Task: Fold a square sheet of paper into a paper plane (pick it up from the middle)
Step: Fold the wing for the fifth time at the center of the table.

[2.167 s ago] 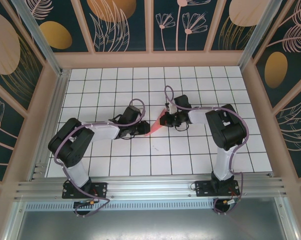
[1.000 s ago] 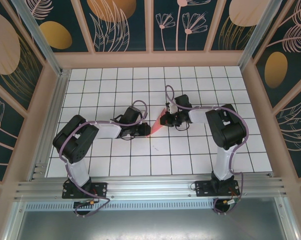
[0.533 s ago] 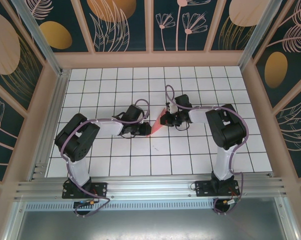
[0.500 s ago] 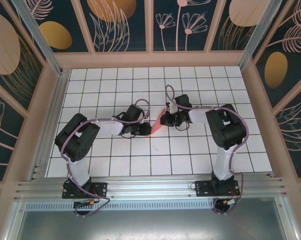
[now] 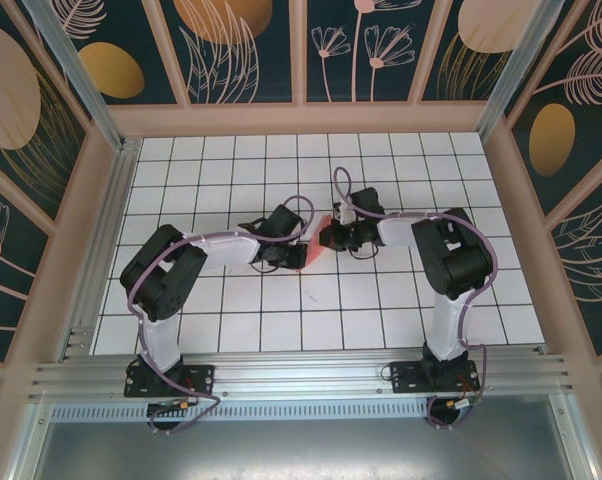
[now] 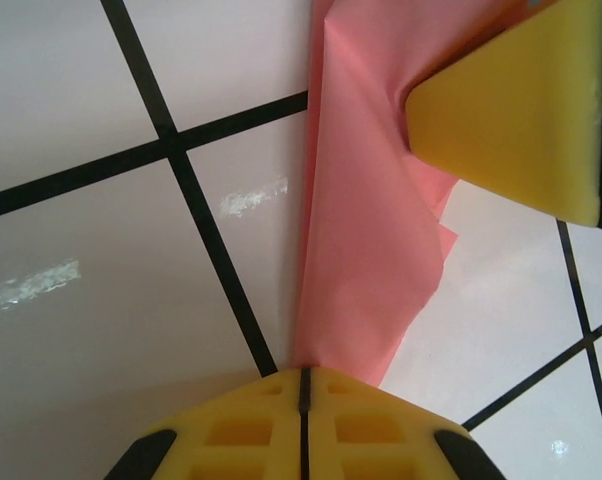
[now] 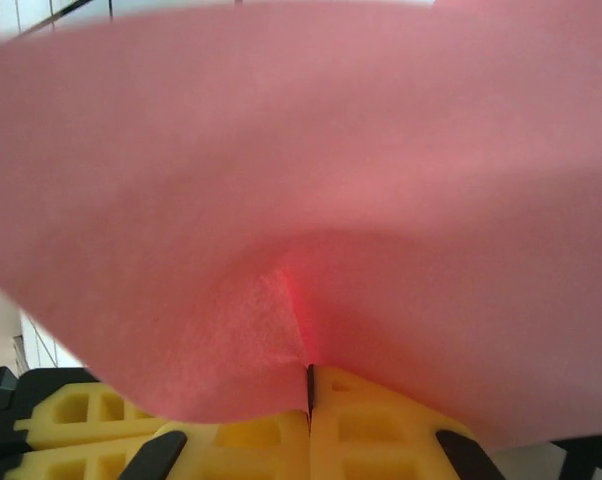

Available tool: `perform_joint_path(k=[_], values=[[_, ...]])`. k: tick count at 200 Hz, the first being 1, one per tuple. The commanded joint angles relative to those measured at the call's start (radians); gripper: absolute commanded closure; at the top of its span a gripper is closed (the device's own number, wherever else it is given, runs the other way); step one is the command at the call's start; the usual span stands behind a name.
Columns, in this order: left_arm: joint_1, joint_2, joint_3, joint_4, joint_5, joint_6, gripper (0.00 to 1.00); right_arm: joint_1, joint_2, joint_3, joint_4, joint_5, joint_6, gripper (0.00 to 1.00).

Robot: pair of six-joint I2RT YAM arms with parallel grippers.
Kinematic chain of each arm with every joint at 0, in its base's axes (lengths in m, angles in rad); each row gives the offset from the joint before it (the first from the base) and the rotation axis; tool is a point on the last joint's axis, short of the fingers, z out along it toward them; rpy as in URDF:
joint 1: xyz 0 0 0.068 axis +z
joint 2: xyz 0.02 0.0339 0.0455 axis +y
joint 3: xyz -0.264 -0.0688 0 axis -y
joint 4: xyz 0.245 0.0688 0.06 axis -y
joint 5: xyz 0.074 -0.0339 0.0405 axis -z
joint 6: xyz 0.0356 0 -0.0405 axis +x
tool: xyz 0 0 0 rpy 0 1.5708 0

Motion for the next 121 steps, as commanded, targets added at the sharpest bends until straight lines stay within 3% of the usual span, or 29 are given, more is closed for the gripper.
perform_joint_path(k=[1, 42, 76, 105, 121], values=[[-0.016, 0.105, -0.017, -0.142, -0.119, 0.015, 0.91, -0.004, -0.065, -0.009, 0.051, -0.024, 0.048, 0.93], [-0.032, 0.129, -0.002, -0.183, -0.158, 0.013, 0.90, -0.015, -0.123, -0.047, 0.095, 0.007, 0.116, 0.91], [-0.033, 0.131, -0.010, -0.178, -0.150, 0.007, 0.91, -0.033, -0.239, -0.149, 0.149, 0.108, 0.183, 0.90], [-0.033, 0.126, -0.018, -0.155, -0.133, 0.005, 0.91, -0.029, -0.291, -0.202, 0.166, 0.101, 0.207, 0.91], [-0.033, 0.129, -0.019, -0.152, -0.132, 0.010, 0.91, -0.022, -0.299, -0.205, 0.145, 0.107, 0.204, 0.84]])
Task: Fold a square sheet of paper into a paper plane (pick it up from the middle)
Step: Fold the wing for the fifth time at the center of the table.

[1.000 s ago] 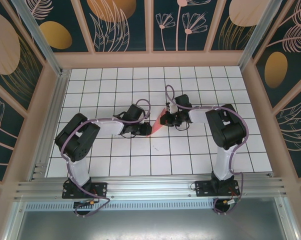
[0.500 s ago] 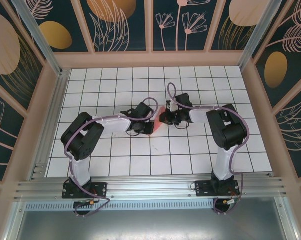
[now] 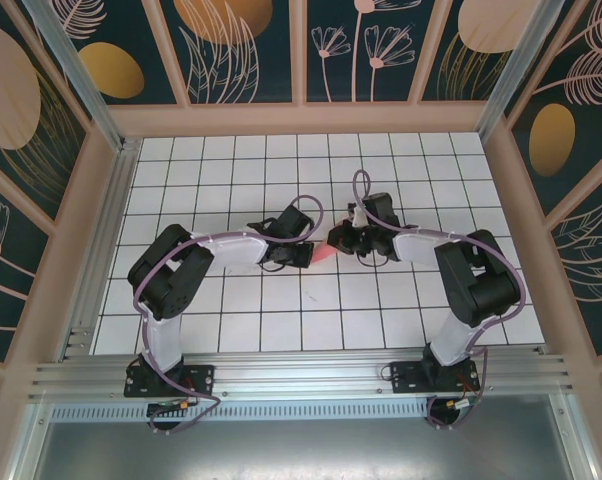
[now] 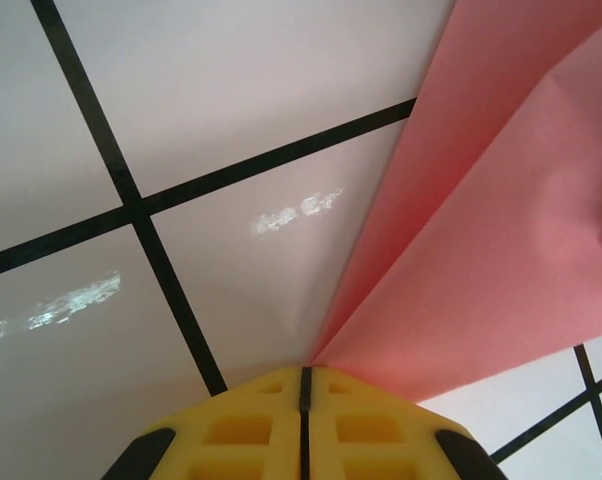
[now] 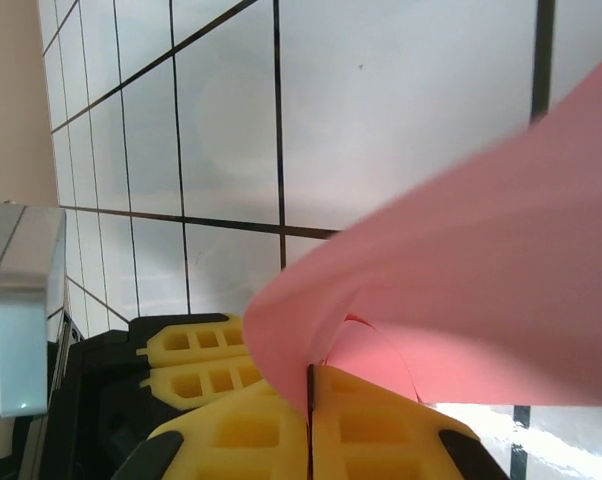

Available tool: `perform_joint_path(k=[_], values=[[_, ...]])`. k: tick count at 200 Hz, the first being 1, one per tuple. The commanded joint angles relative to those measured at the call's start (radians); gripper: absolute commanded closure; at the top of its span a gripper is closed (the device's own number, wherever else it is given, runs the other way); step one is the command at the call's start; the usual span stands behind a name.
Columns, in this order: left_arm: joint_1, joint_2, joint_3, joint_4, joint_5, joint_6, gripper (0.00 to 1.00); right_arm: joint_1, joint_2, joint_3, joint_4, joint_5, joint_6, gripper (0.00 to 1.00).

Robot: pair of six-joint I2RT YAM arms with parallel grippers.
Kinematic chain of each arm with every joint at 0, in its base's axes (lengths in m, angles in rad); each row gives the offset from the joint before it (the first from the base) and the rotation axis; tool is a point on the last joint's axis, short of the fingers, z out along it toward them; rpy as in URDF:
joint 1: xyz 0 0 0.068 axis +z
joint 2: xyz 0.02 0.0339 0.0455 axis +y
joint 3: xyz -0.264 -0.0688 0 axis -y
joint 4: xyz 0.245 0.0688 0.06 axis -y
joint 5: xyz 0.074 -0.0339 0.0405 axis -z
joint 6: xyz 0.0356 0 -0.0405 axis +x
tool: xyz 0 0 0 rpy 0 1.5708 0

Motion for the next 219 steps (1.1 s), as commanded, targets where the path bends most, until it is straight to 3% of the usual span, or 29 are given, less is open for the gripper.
perform_joint_path(k=[1, 37, 93, 141, 179, 219], values=[[0.002, 0.096, -0.067, -0.151, -0.047, 0.011, 0.91, -0.012, -0.064, -0.010, 0.045, 0.033, 0.025, 0.83], [0.002, 0.094, -0.071, -0.151, -0.048, 0.029, 0.91, 0.004, -0.065, 0.002, -0.004, 0.080, 0.018, 0.63], [0.003, 0.092, -0.071, -0.139, -0.034, 0.029, 0.91, 0.046, 0.005, 0.056, -0.030, 0.102, 0.003, 0.63], [0.002, 0.088, -0.073, -0.136, -0.029, 0.024, 0.91, 0.052, 0.034, 0.054, -0.036, 0.080, -0.013, 0.76], [0.003, 0.076, -0.072, -0.134, -0.032, 0.018, 0.90, 0.051, 0.053, 0.052, -0.063, 0.125, -0.039, 0.95], [0.002, 0.036, -0.071, -0.127, -0.024, 0.006, 0.85, 0.052, 0.062, 0.023, -0.063, 0.160, -0.054, 0.98]])
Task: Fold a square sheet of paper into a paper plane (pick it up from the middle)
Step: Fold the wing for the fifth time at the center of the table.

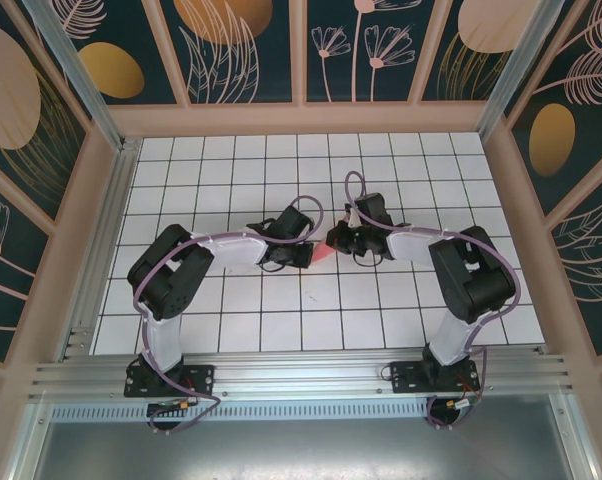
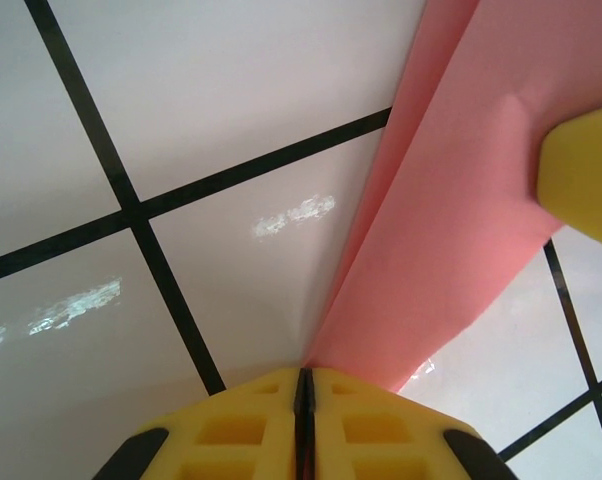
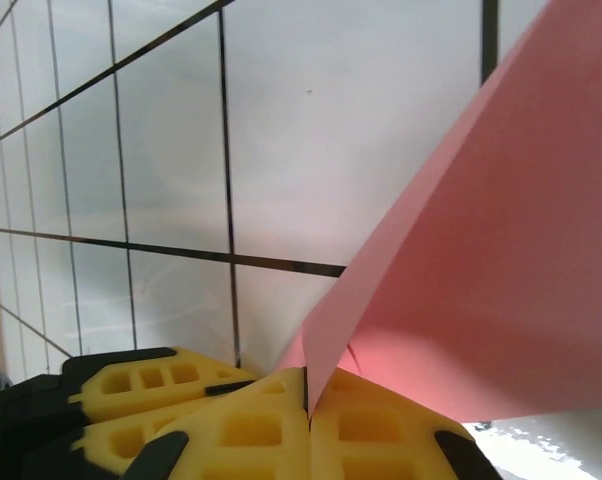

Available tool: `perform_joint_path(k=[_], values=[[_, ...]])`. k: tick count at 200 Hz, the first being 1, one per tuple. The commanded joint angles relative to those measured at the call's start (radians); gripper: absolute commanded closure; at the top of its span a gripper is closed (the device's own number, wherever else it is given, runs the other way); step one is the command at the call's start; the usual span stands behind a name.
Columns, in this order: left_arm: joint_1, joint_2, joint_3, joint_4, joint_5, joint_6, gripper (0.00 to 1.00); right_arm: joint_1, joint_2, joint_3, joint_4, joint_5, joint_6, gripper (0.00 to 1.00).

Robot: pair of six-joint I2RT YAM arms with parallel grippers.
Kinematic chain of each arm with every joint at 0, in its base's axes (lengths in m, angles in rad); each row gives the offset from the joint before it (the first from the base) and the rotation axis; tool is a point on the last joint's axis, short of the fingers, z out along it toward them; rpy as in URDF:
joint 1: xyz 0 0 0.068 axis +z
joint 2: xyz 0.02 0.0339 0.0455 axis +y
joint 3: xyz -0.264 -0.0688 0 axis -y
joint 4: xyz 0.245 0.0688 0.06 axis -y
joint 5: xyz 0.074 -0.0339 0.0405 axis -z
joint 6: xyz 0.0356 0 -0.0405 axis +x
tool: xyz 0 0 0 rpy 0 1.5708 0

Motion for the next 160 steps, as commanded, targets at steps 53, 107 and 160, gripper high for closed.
perform_joint_path(k=[53, 107, 160], values=[[0.001, 0.023, -0.061, -0.134, 0.000, 0.003, 0.81, 0.003, 0.035, -0.029, -0.025, 0.056, -0.025, 0.98], [0.002, 0.028, -0.070, -0.134, -0.002, 0.013, 0.81, -0.001, 0.042, -0.026, -0.046, 0.090, -0.034, 0.97], [0.002, 0.033, -0.070, -0.136, 0.000, 0.018, 0.82, -0.002, 0.066, -0.003, -0.094, 0.152, -0.054, 0.97]])
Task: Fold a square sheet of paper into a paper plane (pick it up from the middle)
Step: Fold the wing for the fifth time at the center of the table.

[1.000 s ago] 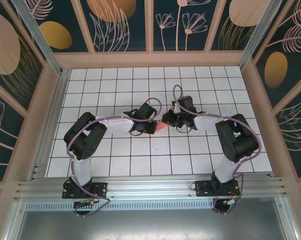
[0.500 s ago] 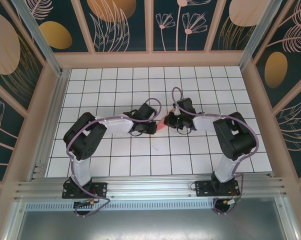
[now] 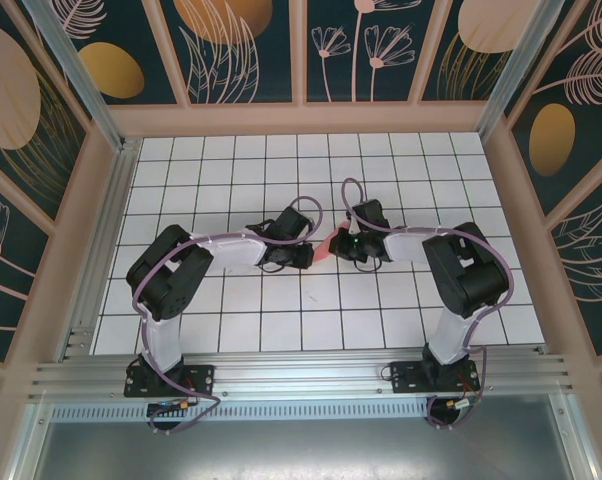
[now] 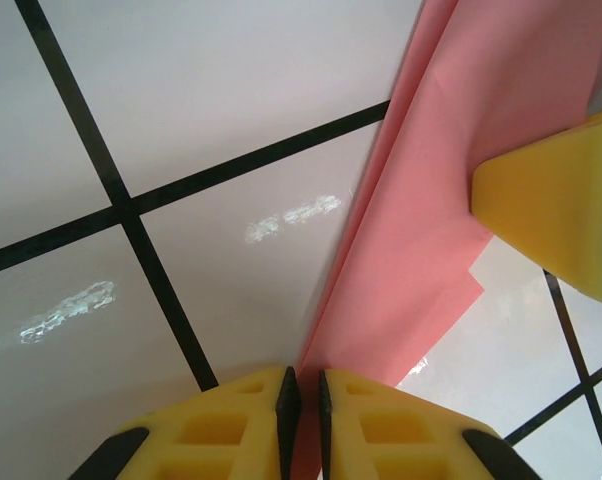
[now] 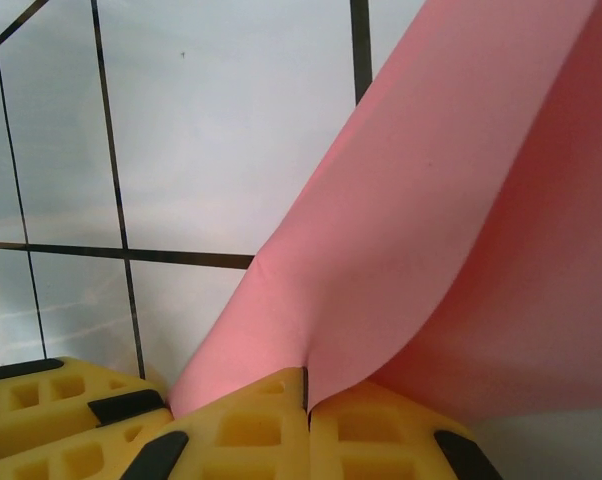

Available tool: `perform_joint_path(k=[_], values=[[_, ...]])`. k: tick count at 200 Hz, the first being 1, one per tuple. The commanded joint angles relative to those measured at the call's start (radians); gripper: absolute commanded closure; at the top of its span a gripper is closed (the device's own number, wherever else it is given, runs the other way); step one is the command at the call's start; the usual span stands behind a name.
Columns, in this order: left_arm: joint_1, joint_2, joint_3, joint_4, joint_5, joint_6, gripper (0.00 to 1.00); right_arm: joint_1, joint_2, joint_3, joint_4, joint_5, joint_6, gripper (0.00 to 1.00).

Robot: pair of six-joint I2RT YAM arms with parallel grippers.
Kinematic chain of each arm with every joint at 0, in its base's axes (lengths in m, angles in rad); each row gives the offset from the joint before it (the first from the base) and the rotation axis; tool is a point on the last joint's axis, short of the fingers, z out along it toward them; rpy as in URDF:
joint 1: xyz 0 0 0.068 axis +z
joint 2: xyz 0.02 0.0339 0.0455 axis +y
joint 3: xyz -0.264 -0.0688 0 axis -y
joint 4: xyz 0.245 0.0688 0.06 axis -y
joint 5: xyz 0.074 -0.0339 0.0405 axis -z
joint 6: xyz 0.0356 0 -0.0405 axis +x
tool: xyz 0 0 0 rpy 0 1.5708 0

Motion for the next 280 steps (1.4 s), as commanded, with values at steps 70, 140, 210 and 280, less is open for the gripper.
perform_joint_path(k=[70, 140, 210, 280], values=[[0.011, -0.013, -0.032, -0.151, -0.038, -0.028, 0.81, -0.003, 0.031, 0.031, -0.114, 0.110, -0.057, 0.98], [0.072, -0.158, -0.089, 0.080, 0.185, -0.106, 0.77, 0.003, 0.072, 0.055, -0.169, 0.125, -0.115, 1.00], [0.072, -0.074, -0.097, 0.121, 0.282, -0.138, 0.89, 0.004, 0.092, 0.058, -0.149, 0.103, -0.126, 1.00], [0.072, -0.018, -0.097, 0.065, 0.255, -0.120, 0.96, 0.003, 0.097, 0.065, -0.154, 0.099, -0.124, 1.00]])
